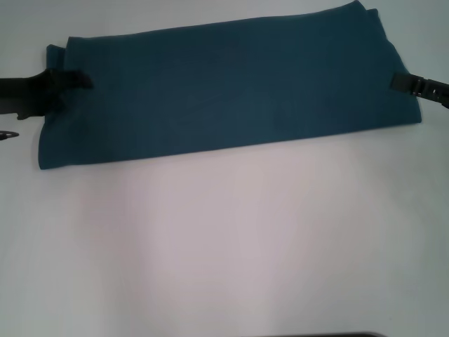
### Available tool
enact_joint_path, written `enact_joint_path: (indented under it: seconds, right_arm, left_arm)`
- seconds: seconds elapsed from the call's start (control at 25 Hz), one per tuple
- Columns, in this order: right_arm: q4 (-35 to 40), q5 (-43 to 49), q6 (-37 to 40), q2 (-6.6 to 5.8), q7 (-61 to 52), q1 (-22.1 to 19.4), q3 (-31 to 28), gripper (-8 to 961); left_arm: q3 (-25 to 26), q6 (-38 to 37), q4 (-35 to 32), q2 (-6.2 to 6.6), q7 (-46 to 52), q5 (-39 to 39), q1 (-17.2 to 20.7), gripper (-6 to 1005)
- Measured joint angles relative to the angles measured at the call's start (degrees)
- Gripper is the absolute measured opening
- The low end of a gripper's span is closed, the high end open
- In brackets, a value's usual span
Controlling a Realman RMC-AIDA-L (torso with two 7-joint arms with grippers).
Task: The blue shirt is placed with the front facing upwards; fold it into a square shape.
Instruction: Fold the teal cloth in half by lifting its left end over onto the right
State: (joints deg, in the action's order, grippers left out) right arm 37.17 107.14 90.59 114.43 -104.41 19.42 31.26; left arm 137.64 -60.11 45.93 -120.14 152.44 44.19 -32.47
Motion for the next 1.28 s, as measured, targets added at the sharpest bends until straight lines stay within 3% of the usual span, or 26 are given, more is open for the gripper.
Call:
enact_joint_path:
  seconds: [0.24, 0.48, 0.56, 0.76, 0.84, 1.16, 1.28]
  right_arm:
    - [-0.06, 0.0, -0.03, 0.0, -0.01, -0.16, 0.03, 868]
    - [-0.08, 0.0, 0.2, -0.04, -0.01, -0.17, -0.02, 868]
    - [-0.08, 0.0, 0.33, -0.05, -0.01, -0.18, -0.04, 868]
    - [-0.08, 0.0, 0.38, -0.08, -0.01, -0.13, -0.06, 868]
    - [-0.09, 0.0, 0.38, -0.09, -0.01, -0.12, -0.06, 868]
    - [-0.18, -0.01, 0.36, -0.04, -0.02, 0.12, 0.11, 868]
    - [-0.18, 0.0, 0.37, -0.17, -0.4, 0.14, 0.12, 868]
  left_arm:
    - [0.17, -0.16, 0.15, 0.18, 0.2, -0.09, 0.2, 797]
    - [0.63, -2.06, 6.0, 0.22, 2.43, 0.39, 1.38, 798]
    - [0.63, -4.01, 6.65, 1.19, 4.6, 0.27, 1.12, 798]
    - [0.54, -9.3, 2.13, 5.21, 10.27, -0.02, -1.7, 797]
    - [0.56, -10.02, 0.28, 5.93, 10.94, 0.12, -2.93, 798]
    - [-0.21, -0.65, -1.53, 1.94, 10.62, -1.03, -3.32, 797]
    - [-0.45, 2.31, -3.41, 1.59, 10.89, -3.98, -3.31, 796]
